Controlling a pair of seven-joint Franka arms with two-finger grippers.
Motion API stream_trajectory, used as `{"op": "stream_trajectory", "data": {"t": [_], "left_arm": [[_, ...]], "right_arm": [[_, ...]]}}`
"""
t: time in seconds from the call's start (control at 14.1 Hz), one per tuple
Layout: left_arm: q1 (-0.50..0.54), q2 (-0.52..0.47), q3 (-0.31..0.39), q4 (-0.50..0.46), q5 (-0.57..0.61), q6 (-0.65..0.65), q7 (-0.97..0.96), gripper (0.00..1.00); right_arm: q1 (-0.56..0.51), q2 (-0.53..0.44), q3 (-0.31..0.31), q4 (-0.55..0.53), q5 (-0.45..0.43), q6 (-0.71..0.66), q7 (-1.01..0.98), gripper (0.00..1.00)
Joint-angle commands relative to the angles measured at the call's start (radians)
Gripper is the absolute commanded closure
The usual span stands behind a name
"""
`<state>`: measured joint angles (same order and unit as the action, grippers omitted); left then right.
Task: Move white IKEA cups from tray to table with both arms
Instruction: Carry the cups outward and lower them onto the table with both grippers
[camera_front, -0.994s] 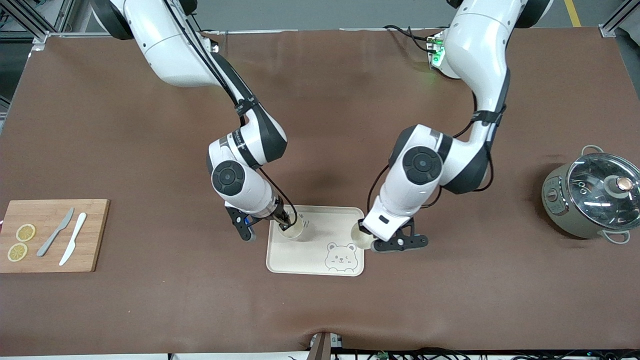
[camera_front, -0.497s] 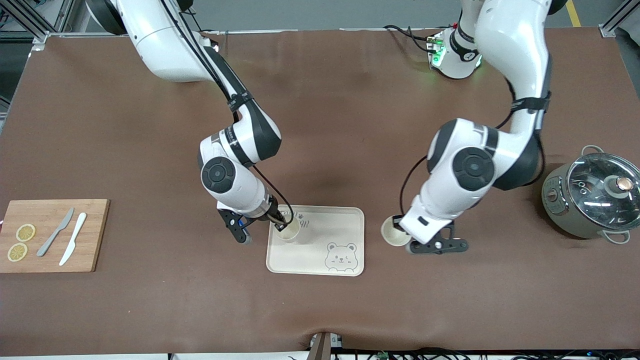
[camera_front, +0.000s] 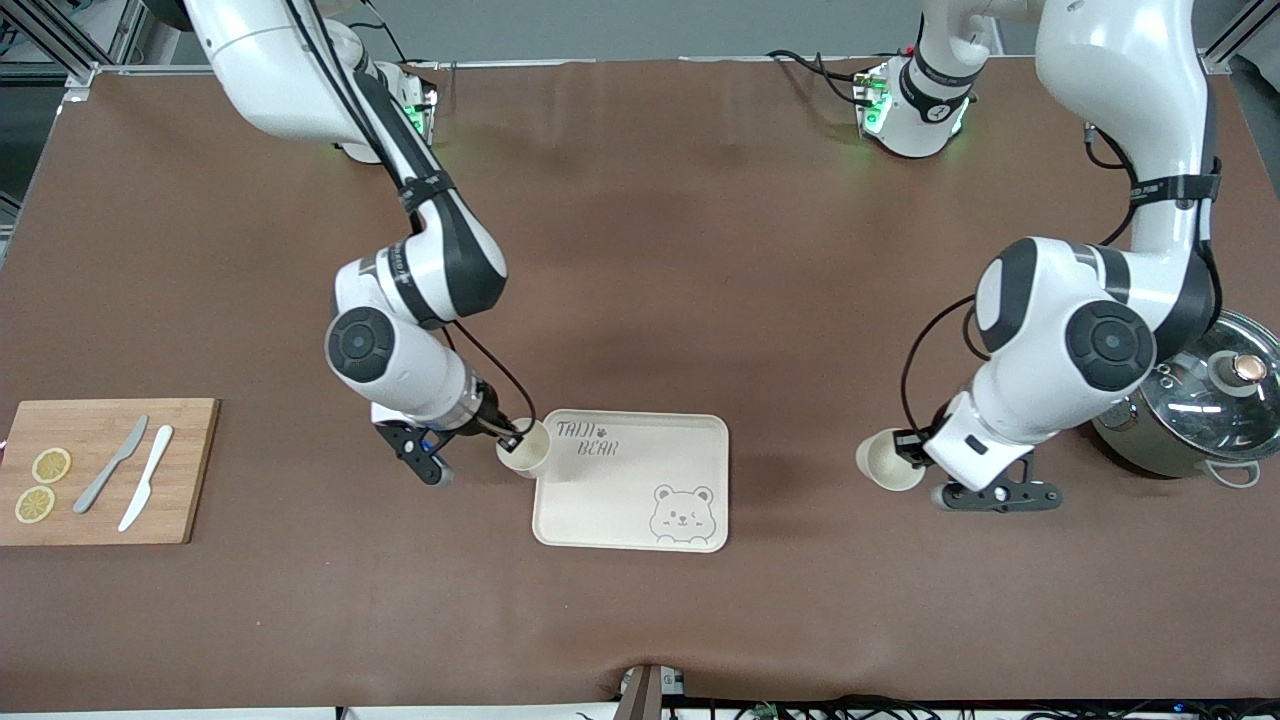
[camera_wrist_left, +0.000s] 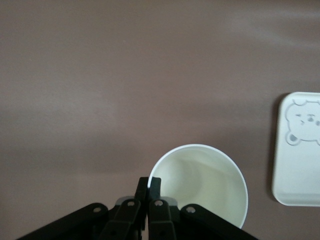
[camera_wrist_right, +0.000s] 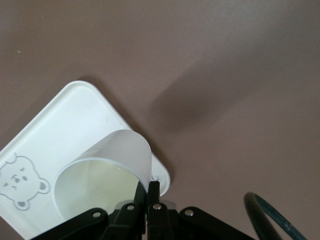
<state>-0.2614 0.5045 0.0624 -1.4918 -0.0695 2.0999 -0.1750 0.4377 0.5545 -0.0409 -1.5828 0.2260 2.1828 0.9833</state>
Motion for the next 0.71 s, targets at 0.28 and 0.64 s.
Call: {"op": "stream_trajectory", "data": {"t": [0.28, 0.64], "left_arm": [[0.028, -0.023, -0.009, -0.165, -0.015, 0.265, 0.016, 1.0], [0.027, -0.018, -0.009, -0.289, -0.023, 0.46, 0.003, 1.0]], "right_arm": [[-0.092, -0.153, 0.013, -0.212, -0.019, 0.017, -0.253, 1.0], [-0.158, -0.185, 0.013, -0.267, -0.022, 0.008, -0.417, 1.0]]}}
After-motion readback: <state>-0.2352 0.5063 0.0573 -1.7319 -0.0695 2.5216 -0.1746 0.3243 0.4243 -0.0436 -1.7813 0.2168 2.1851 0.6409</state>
